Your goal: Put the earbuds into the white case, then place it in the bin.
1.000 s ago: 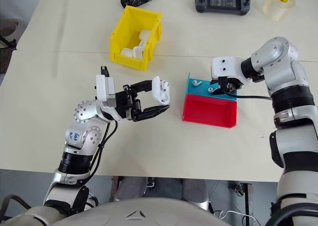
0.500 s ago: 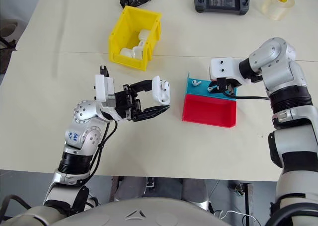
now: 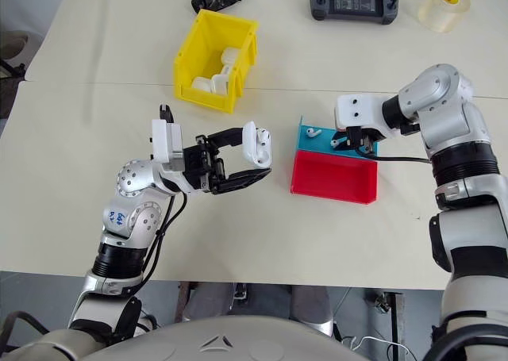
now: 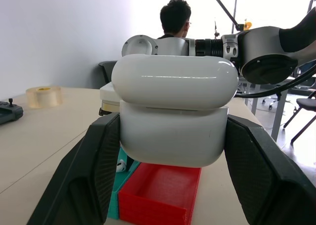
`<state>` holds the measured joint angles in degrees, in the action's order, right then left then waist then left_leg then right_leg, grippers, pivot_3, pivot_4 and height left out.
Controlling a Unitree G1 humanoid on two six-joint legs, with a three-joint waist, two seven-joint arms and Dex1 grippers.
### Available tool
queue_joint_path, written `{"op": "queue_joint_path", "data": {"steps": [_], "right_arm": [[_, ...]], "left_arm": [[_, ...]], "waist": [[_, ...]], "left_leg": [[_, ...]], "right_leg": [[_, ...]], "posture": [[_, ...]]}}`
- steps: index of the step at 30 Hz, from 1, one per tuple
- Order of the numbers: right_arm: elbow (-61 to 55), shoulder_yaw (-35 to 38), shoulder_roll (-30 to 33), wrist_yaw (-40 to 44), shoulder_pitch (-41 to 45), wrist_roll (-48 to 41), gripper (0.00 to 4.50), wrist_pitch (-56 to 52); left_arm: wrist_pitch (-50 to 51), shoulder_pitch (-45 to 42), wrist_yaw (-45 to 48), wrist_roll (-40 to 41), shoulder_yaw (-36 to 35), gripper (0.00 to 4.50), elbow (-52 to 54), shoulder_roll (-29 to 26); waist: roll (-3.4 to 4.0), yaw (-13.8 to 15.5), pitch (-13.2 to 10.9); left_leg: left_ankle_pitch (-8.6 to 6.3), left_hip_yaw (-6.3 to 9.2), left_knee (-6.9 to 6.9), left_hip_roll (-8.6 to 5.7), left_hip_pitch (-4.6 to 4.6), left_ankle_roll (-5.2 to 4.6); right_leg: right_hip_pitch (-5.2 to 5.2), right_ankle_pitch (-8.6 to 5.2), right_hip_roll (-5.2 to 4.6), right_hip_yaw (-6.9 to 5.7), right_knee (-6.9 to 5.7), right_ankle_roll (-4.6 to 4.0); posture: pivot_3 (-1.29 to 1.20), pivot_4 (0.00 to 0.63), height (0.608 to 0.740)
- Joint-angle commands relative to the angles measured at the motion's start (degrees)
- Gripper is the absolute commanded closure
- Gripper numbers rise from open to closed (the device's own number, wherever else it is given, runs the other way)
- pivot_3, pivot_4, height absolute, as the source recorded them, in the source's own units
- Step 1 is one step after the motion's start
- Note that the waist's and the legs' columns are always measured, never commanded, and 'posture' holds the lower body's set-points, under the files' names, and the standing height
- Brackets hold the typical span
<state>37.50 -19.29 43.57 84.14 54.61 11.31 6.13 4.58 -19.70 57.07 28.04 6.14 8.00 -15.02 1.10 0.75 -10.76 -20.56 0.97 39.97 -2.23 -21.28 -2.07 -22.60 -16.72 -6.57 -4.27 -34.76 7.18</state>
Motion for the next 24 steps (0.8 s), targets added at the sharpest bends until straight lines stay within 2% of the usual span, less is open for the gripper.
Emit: {"op": "queue_joint_path", "data": {"steps": [1,8,12,17,20,24], "right_arm": [[-0.6,0.0,0.5,-0.1,-1.5,0.3,3.96,-1.1],[-4.4,4.0,1.3,-0.6,-2.0,-3.3,3.96,-4.5],[-10.8,12.3,2.5,-0.8,-3.4,-12.5,3.96,-12.4],[-24.1,21.6,2.6,-4.0,-8.8,-24.5,3.96,-31.7],[-35.8,28.8,1.3,-9.2,-14.6,-35.7,3.96,-49.7],[-48.3,37.9,-6.2,-20.8,-19.4,-50.4,3.96,-67.0]], "left_arm": [[-0.5,-0.1,-0.2,0.7,-0.2,1.72,1.7,0.0],[-0.3,0.1,-0.2,0.7,-0.2,1.72,2.1,-0.1],[-0.4,-0.2,-0.2,0.4,-0.2,1.72,1.4,-0.2],[-1.0,-1.5,-0.6,-0.8,-0.2,1.72,-0.3,0.1],[-1.5,-3.5,-1.2,-1.8,0.1,1.72,-2.3,0.9],[-1.8,-6.0,-1.7,-2.5,0.1,1.72,-4.9,1.6]], "waist": [[0.0,0.0,0.0],[0.0,0.0,0.0],[0.02,0.2,0.0],[0.02,0.6,0.0],[0.02,1.0,0.0],[0.02,0.6,0.0]], "left_leg": [[0.0,0.0,0.0,0.0,0.0,0.0],[0.0,-0.01,0.0,0.0,0.0,0.0],[0.0,0.0,0.0,0.0,-0.02,0.0],[0.0,0.06,0.0,0.01,-0.03,0.0],[-0.01,0.17,0.03,0.0,-0.06,0.0],[-0.01,0.15,0.02,-0.01,-0.1,0.0]], "right_leg": [[0.0,0.0,0.0,0.0,0.0,0.0],[0.0,0.0,0.0,0.0,0.0,0.0],[-0.02,0.0,-0.01,0.0,0.01,0.0],[0.0,0.0,-0.06,0.03,0.02,0.0],[0.04,0.0,-0.1,0.1,0.03,-0.02],[0.01,0.0,-0.1,0.26,0.02,-0.02]], "posture": [[0.0,0.15,0.74],[0.0,0.15,0.74],[0.0,0.15,0.74],[0.0,0.15,0.74],[0.0,0.15,0.74],[0.0,0.15,0.74]]}}
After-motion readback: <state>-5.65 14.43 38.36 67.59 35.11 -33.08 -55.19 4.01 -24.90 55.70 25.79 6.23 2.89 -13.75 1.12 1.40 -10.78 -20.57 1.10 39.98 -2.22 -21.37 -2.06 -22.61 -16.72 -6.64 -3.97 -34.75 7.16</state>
